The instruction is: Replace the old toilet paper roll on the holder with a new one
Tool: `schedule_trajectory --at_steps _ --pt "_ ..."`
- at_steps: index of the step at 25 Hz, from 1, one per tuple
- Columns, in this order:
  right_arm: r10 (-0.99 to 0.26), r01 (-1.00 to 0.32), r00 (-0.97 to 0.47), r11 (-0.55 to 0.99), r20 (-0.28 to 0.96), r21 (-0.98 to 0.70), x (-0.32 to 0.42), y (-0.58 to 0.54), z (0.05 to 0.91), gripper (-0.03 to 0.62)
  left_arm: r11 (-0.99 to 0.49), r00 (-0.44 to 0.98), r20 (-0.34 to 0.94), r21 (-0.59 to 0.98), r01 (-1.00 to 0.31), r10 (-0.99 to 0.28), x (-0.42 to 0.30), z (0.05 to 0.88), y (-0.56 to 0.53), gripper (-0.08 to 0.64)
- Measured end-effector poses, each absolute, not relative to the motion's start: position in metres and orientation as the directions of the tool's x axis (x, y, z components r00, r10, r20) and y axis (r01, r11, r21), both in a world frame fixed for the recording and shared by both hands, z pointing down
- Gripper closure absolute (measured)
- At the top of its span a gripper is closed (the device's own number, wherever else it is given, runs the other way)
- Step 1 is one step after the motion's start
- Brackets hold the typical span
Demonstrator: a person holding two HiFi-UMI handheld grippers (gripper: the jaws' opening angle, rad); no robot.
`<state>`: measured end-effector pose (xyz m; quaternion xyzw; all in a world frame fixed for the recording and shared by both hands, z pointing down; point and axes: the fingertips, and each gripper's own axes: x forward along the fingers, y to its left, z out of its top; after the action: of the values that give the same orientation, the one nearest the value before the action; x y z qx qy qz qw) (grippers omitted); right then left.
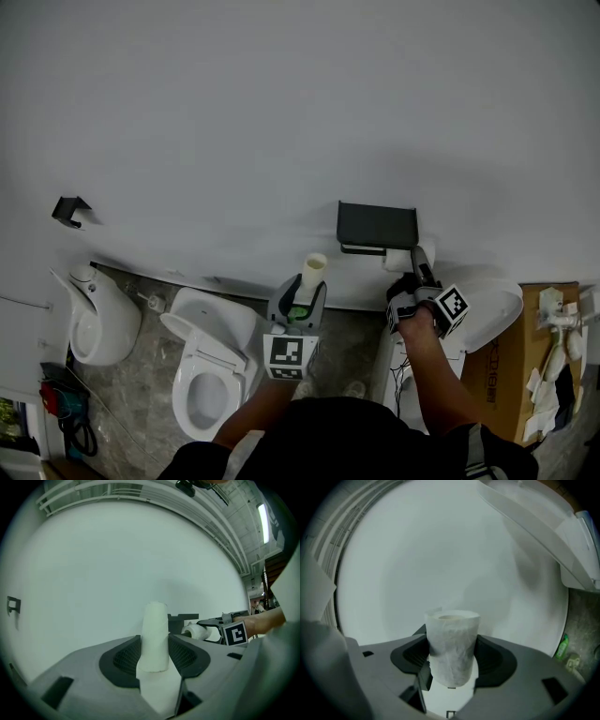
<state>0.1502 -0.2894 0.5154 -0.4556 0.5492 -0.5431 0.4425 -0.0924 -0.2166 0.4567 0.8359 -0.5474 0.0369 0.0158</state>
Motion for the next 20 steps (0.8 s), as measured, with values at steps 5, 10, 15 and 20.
schedule_trajectory --at_steps 5,10,15,20 --pt "-0.971 0.019 -0.239 -0.008 0.003 -1.0 0.12 -0.293 0.516 0.304 -0.37 0.368 0.082 -0.011 -0.929 -0.926 -0.11 0.459 -0.215 0.382" --pt "-0.963 0.024 -0.27 -0.022 0.015 -0.999 0.086 -0.3 0.52 0.304 -0.35 0.349 0.084 0.0 -0.937 -0.933 -0.135 0.462 -0.217 0.382" --pt "-0.958 0.032 -0.286 -0.025 0.015 -0.999 0.077 -0.3 0.52 0.304 -0.336 0.335 0.089 0.0 -0.942 -0.938 -0.138 0.46 -0.211 0.382" --pt "-0.958 0.015 -0.286 -0.016 0.011 -1.0 0.072 -0.301 0.518 0.304 -0.316 0.315 0.098 0.005 -0.949 -0.944 -0.146 0.461 -0.207 0.382"
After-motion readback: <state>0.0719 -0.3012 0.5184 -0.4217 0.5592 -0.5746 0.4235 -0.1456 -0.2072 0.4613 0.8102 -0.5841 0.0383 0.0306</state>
